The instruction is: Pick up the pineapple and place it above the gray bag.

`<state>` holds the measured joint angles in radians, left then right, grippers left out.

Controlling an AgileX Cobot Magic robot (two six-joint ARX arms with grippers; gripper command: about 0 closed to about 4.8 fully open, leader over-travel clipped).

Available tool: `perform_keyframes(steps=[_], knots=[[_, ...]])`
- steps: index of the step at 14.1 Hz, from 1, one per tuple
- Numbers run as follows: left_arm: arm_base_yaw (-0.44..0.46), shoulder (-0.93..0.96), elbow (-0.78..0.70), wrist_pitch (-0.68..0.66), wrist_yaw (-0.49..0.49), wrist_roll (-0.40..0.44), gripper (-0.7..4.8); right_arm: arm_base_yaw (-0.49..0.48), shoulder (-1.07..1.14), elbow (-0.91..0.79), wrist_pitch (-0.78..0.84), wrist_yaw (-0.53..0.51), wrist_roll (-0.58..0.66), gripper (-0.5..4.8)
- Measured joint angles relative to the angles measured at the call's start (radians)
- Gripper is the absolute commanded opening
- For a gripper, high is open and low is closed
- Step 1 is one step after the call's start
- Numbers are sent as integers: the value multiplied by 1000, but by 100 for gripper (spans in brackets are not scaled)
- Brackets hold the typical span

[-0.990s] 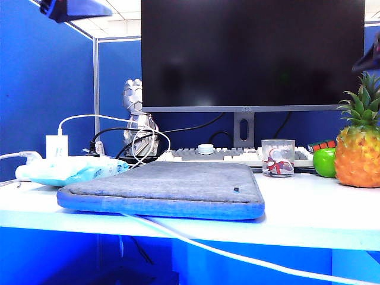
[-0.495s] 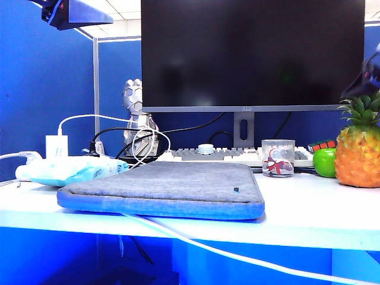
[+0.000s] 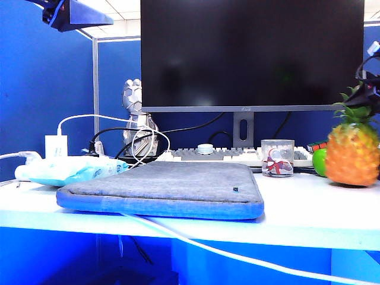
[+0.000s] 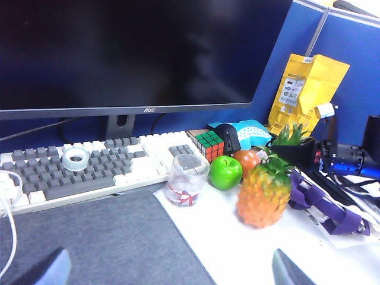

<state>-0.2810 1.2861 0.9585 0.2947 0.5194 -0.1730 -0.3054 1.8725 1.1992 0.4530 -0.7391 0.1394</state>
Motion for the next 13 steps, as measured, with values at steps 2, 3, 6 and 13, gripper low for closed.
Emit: perform_keyframes(steps=[2, 3, 6, 13], knots=[[0, 0, 0, 11, 26, -32, 479, 22, -4, -6, 40, -21, 79, -6], [0, -1, 0, 45, 55, -68, 479, 37, -22, -3, 67, -28, 89, -6], [0, -11, 1, 60, 70, -90, 479, 140, -73, 148, 113, -68, 167, -6], [0, -156, 1, -89, -53, 60, 479, 551, -18, 371, -136, 35, -76, -6]])
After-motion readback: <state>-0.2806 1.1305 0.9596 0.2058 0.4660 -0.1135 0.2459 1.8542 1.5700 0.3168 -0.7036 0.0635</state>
